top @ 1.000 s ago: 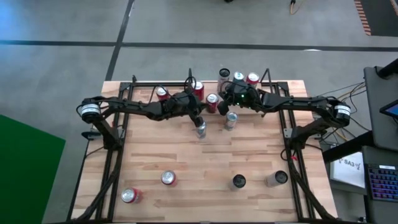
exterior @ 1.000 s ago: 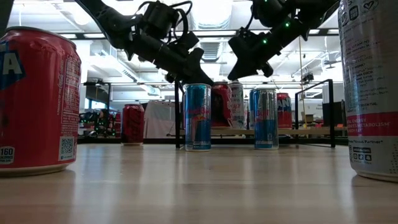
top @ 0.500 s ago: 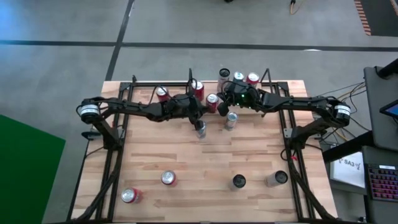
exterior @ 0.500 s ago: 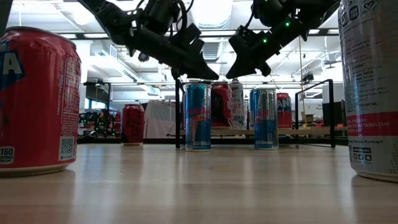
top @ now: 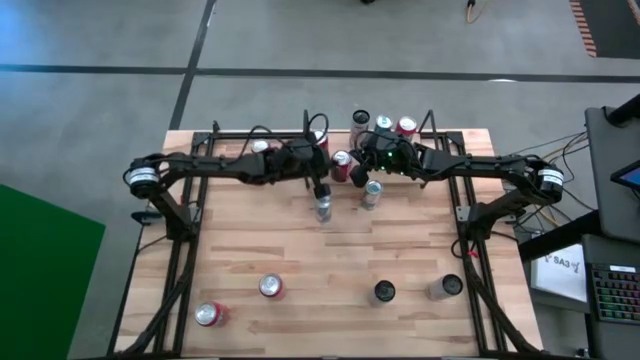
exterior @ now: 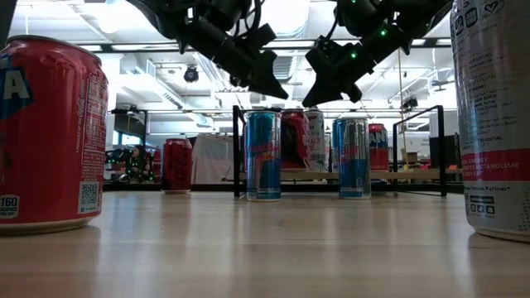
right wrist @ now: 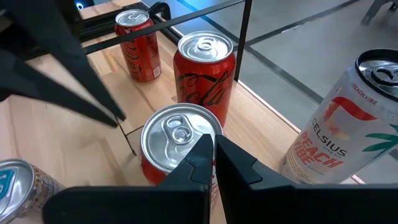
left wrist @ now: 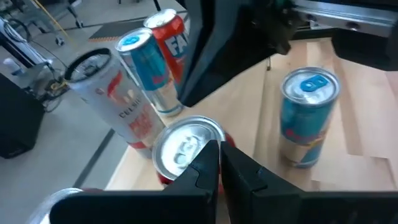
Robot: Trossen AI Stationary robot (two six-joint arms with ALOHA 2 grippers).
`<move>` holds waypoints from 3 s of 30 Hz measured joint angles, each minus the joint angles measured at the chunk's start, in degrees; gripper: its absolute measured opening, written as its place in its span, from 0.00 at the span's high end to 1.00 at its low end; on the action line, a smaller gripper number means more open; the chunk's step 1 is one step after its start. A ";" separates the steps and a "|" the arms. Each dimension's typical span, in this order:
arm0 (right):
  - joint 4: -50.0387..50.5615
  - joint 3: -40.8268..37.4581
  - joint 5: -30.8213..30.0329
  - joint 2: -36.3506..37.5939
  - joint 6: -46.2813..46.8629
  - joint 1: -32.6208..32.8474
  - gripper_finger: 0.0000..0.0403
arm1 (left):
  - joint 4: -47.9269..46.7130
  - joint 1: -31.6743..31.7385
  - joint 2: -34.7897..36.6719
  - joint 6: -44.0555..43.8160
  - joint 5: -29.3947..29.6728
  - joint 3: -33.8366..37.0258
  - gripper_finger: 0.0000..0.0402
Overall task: Place canned beverage on shelf
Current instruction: Put the red and white soda can on the shelf
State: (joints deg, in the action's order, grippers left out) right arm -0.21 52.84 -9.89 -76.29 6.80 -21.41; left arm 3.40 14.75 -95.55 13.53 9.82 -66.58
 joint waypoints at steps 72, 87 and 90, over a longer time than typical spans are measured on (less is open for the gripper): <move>19.28 5.20 5.66 1.89 0.98 3.39 0.98 | 5.36 -3.98 12.33 -0.74 -1.47 6.69 1.00; 16.69 5.18 1.85 -1.93 -2.18 3.13 0.98 | 10.99 -4.27 17.72 -2.24 -3.01 11.69 1.00; 15.65 5.18 1.77 -1.95 -2.26 3.10 0.98 | 11.17 -4.29 17.44 -2.24 -3.01 11.69 1.00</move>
State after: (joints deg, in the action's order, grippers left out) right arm 15.44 58.02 -8.12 -78.24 4.54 -18.31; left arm 14.57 10.46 -78.11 11.29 6.81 -54.89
